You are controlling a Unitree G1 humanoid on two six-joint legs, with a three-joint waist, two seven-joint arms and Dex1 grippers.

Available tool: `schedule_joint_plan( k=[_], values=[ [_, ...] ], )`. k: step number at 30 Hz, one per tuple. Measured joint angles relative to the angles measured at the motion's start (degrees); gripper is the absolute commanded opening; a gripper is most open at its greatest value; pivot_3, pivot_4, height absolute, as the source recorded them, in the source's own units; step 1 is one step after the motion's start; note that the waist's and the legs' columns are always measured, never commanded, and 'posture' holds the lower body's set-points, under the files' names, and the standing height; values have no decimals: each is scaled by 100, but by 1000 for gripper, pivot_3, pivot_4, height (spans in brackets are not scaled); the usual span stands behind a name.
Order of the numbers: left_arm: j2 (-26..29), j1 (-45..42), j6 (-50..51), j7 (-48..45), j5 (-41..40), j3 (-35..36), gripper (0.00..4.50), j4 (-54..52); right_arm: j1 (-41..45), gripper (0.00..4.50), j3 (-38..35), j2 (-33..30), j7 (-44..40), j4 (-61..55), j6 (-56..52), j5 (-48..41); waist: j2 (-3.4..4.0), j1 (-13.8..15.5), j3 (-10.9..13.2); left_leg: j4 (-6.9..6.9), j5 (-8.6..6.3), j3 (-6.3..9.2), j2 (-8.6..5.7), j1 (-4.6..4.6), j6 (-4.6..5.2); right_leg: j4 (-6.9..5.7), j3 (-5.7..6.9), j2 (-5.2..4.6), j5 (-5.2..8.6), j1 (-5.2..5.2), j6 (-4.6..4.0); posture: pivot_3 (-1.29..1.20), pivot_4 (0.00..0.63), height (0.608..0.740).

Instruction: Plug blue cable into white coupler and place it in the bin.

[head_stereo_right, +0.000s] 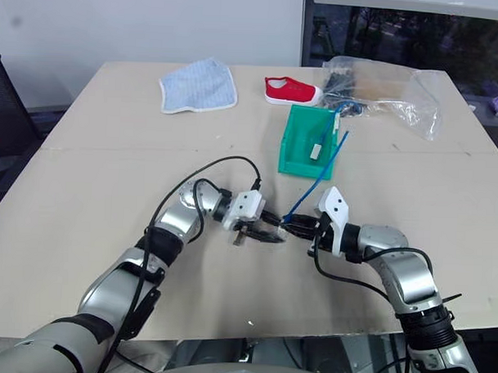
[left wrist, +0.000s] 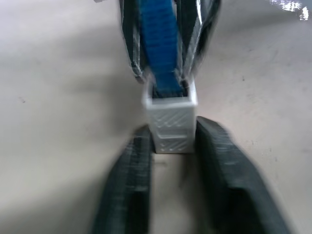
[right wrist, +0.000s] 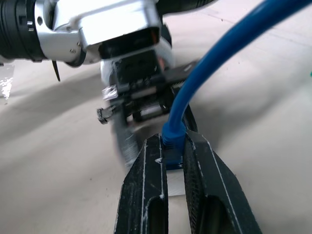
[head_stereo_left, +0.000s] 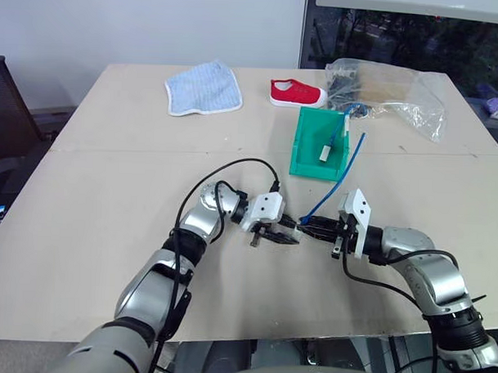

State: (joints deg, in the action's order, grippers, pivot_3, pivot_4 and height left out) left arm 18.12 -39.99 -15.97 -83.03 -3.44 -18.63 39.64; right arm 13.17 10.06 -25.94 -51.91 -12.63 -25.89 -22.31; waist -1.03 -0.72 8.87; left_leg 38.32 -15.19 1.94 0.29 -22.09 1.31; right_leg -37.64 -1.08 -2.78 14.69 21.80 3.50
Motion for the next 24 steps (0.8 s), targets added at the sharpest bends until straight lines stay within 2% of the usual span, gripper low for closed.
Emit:
schedule_joint_plan(
  k=[2,7,11,13,18,24],
  values=[
    [39,95,157,275,3,46,4230,-174,42,0,-28,-33,10,-12,-4,-12,0,6,1,1,0,1,1,0,0,-2,0,-2,0,0,0,0,150,740],
    [341,690,1373,837,-295,448,4230,-1581,278,0,-456,-208,72,-92,-283,-331,8,-18,18,-1,0,1,7,-9,0,0,-2,-5,-1,12,1,0,150,740],
    [679,1353,3336,1692,-966,1090,4230,-3742,912,0,-882,-399,133,5,-779,-736,20,-22,30,3,1,0,11,-73,-2,-18,-8,-6,-2,81,1,0,150,740],
    [733,1455,4255,2202,-1283,1375,4230,-4589,1338,0,-977,-470,113,246,-883,-785,20,-5,31,2,1,1,10,-73,-2,-17,-4,-7,-2,80,1,0,150,740],
    [747,1338,6087,3513,-1868,2066,4230,-5930,2518,0,-865,-539,-85,1750,-920,-550,17,-4,37,3,1,-6,2,-72,-2,-13,-8,-11,-3,77,2,0,150,740],
    [758,1155,7019,4168,-2378,2279,4230,-6627,3879,0,-556,-338,-397,3870,-500,83,21,-23,51,-4,3,-15,2,-75,-5,-6,-17,-9,-3,88,1,0,150,740]
  ],
)
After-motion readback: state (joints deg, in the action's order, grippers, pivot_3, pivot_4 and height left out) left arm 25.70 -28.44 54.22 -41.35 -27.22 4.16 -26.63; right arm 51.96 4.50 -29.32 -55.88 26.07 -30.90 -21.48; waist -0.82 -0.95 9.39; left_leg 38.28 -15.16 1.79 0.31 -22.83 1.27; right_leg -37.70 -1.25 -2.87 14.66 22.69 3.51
